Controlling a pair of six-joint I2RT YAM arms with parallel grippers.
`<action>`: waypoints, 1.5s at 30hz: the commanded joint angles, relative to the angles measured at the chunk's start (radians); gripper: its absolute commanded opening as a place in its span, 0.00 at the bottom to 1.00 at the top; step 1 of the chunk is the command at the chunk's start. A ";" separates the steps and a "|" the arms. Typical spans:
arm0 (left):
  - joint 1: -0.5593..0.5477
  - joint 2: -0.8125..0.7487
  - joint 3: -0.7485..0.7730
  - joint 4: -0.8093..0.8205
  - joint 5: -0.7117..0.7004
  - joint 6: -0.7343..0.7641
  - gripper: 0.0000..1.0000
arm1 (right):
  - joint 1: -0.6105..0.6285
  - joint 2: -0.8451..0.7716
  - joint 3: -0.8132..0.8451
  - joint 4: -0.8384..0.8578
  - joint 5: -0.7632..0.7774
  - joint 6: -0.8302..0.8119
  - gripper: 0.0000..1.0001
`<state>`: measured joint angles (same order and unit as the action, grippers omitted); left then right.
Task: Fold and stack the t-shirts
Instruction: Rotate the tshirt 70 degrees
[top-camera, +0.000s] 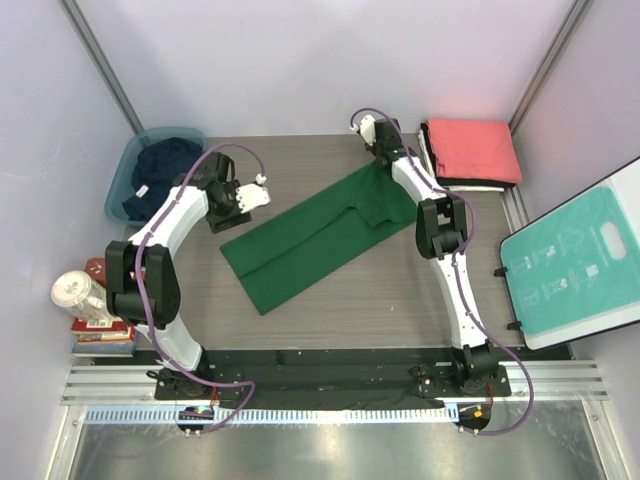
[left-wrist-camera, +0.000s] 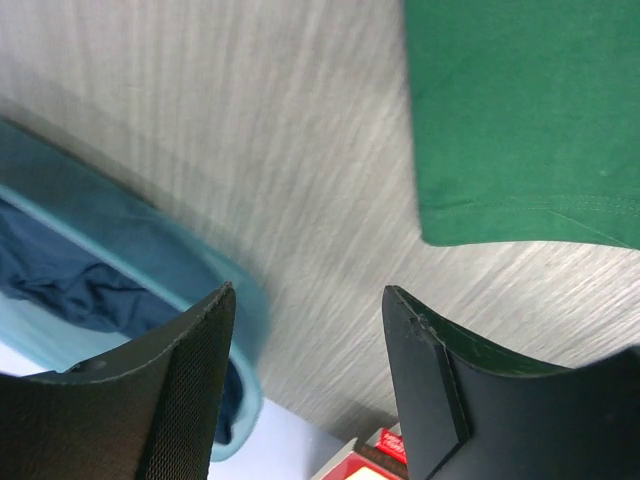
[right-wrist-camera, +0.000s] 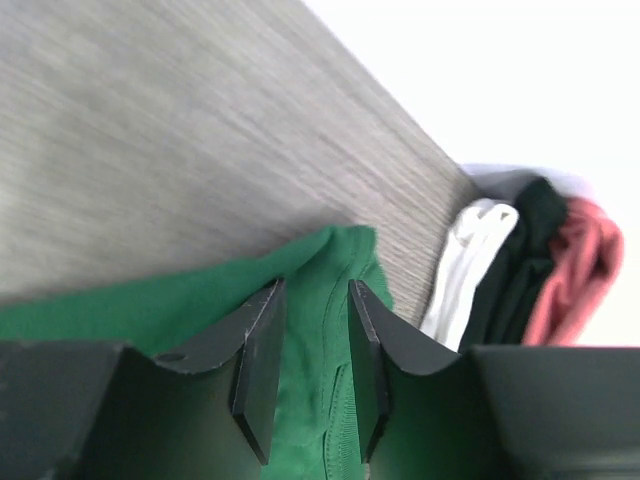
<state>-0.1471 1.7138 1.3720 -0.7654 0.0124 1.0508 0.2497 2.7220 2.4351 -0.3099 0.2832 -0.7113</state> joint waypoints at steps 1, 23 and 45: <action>0.006 -0.049 -0.043 0.061 0.014 -0.014 0.61 | 0.014 -0.086 -0.019 0.146 0.182 0.084 0.38; 0.093 -0.256 -0.067 0.279 0.081 -0.459 0.00 | 0.428 -0.349 -0.197 -0.448 -0.599 0.231 0.01; 0.095 -0.471 -0.005 0.219 -0.015 -0.491 0.00 | 0.537 -0.387 -0.543 -0.449 -0.563 0.224 0.01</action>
<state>-0.0528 1.2488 1.3170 -0.5541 -0.0071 0.5564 0.7734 2.4321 2.0716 -0.6556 -0.3367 -0.4648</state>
